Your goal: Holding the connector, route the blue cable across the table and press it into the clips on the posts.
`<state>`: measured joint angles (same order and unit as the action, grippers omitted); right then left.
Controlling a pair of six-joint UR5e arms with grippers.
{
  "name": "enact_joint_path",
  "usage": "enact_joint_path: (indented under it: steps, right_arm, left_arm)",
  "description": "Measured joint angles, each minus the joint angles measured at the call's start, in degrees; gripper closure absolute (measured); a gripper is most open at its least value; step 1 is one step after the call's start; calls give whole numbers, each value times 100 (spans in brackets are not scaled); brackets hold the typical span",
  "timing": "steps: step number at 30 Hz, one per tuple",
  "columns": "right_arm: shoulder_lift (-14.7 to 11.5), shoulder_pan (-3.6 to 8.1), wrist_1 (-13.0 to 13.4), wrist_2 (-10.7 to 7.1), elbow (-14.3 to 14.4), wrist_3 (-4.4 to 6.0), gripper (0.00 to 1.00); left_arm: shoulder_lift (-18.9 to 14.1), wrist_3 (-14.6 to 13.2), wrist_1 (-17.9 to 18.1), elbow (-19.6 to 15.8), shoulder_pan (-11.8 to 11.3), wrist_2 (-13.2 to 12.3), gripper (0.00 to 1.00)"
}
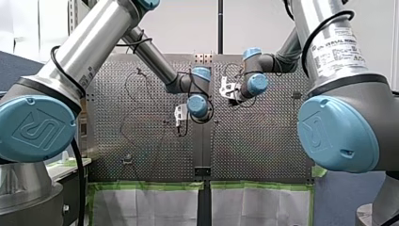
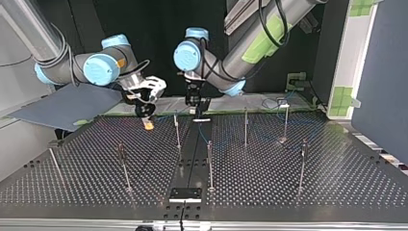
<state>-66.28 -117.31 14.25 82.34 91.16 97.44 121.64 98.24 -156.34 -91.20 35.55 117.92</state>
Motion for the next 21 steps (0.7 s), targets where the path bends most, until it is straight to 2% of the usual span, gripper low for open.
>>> enact_joint_path:
  steps: [4,11,21]
  right_arm:
    - [154,31,167,-8,166,-28,100]
    - [232,63,289,6,314,-38,100]
    - [361,80,312,34,342,-39,100]
  left_arm:
    - [3,3,180,-180,0,-21,100]
    - [81,126,541,-492,-33,-314,100]
    - [320,259,1033,-474,-115,-784,100]
